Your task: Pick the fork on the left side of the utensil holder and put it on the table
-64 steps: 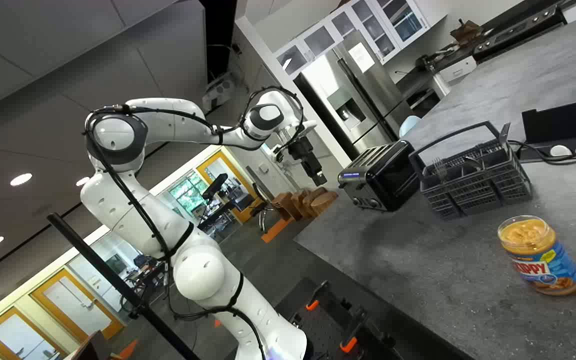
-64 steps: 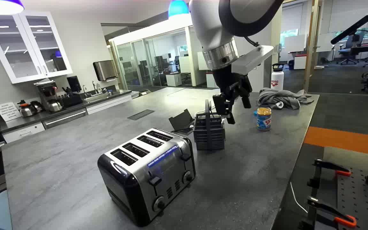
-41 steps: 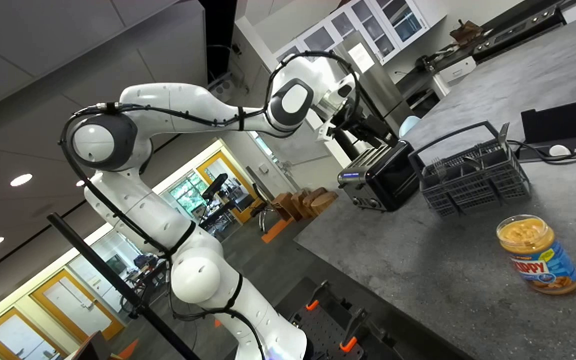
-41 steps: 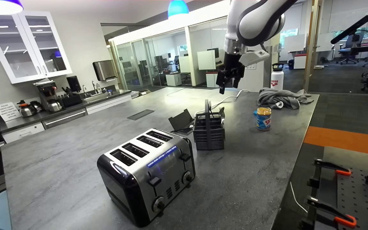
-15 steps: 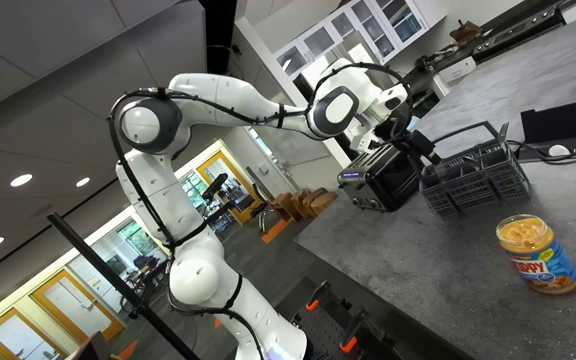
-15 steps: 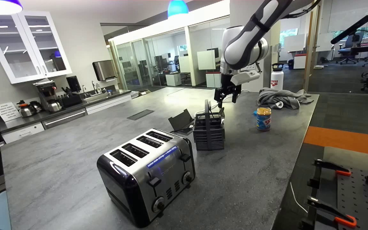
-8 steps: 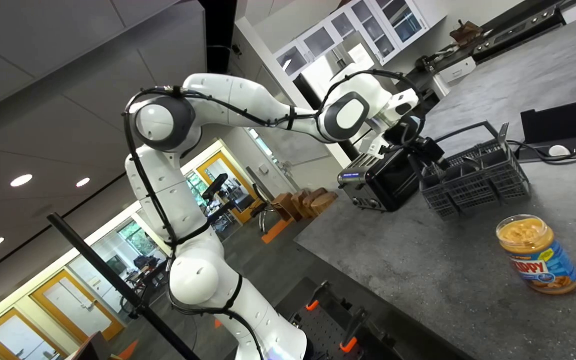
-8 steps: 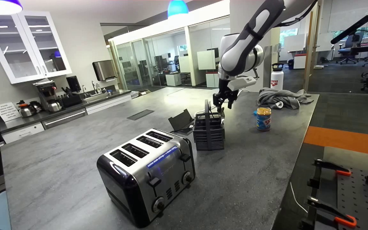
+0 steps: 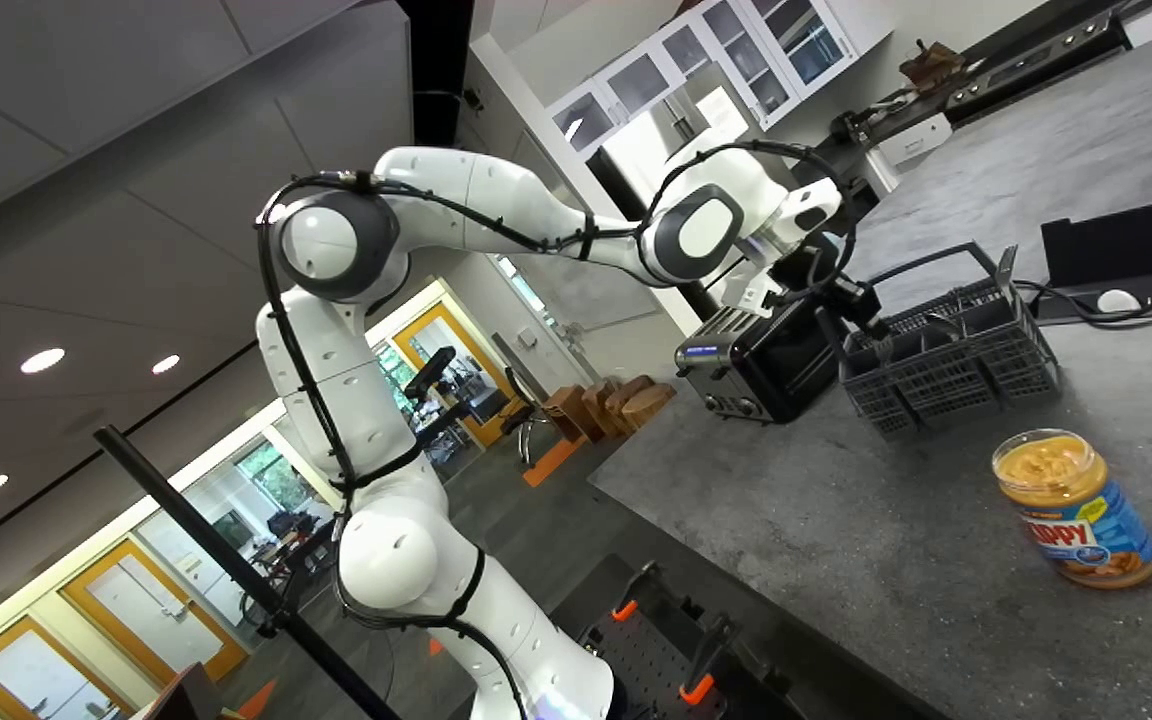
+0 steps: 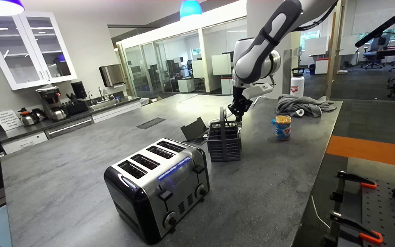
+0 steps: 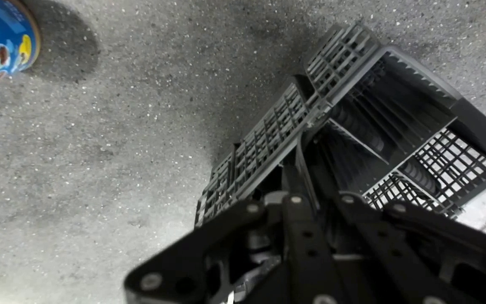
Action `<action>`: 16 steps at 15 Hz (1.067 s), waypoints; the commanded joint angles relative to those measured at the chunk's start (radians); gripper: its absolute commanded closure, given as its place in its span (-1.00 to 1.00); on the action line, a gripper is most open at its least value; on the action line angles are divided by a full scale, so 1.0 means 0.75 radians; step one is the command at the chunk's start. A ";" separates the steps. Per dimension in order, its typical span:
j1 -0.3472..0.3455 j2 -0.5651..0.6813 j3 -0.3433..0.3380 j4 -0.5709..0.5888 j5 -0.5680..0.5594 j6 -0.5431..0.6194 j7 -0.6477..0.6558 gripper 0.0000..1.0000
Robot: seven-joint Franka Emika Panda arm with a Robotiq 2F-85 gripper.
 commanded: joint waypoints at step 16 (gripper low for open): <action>0.108 -0.381 -0.011 0.011 -0.460 -0.389 0.223 0.99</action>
